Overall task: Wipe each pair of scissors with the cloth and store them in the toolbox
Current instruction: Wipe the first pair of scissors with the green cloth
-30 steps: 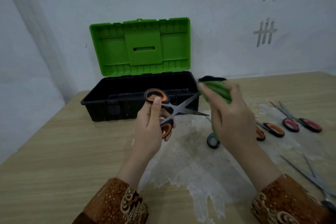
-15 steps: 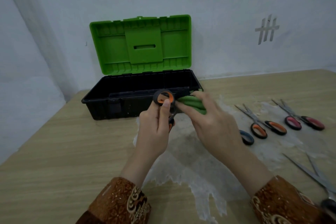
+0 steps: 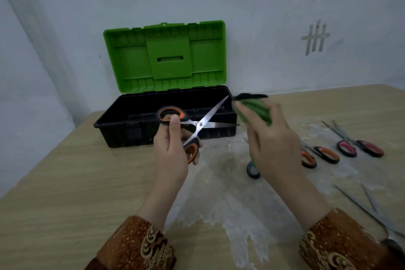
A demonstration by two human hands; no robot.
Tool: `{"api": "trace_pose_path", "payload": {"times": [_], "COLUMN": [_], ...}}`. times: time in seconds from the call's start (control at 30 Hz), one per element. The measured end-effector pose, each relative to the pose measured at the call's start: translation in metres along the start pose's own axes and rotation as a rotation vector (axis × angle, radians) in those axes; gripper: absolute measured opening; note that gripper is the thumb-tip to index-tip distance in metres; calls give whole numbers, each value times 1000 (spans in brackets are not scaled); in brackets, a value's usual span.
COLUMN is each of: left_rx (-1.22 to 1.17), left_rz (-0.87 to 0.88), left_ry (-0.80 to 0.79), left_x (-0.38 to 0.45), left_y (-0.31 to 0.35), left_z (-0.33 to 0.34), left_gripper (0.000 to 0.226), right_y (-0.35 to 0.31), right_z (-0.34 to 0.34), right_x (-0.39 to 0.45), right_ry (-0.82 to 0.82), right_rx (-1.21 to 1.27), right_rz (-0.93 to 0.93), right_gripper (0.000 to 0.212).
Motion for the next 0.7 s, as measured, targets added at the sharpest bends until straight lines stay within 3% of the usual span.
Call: {"api": "trace_pose_path", "payload": {"times": [0.13,0.37,0.53,0.63,0.7], "left_rx": [-112,-191,44,452,664], "left_rz": [-111,-159,9,286,351], "left_ry": [91,170,26,-155,-250], "left_x": [-1,4,2,1,-1], "left_y": [-5,-7,2,7,5], "left_z": [-1,-7,-6,-6,-4], "left_gripper": [39,35,30,29,38], "right_y": [-28,2,18,21,18], "right_z": [14,18,7,2,3], "right_x": [-21,-10,-3,2,2], "right_ry": [-65,-62,-60,-131,-242], "right_rx": [-50,-121,-34,157,285], "right_rz": [-245,19,150,307,362], "right_gripper": [54,63,38,24,32]}}
Point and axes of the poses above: each hand's wrist, its own x-axis towards the middle knuckle, its own z-axis out of the palm, y = z × x, the point moved 4 cm from there along x, towards the middle knuckle, and after that the axes turned 14 degrees about z, right-handed, at the moved point
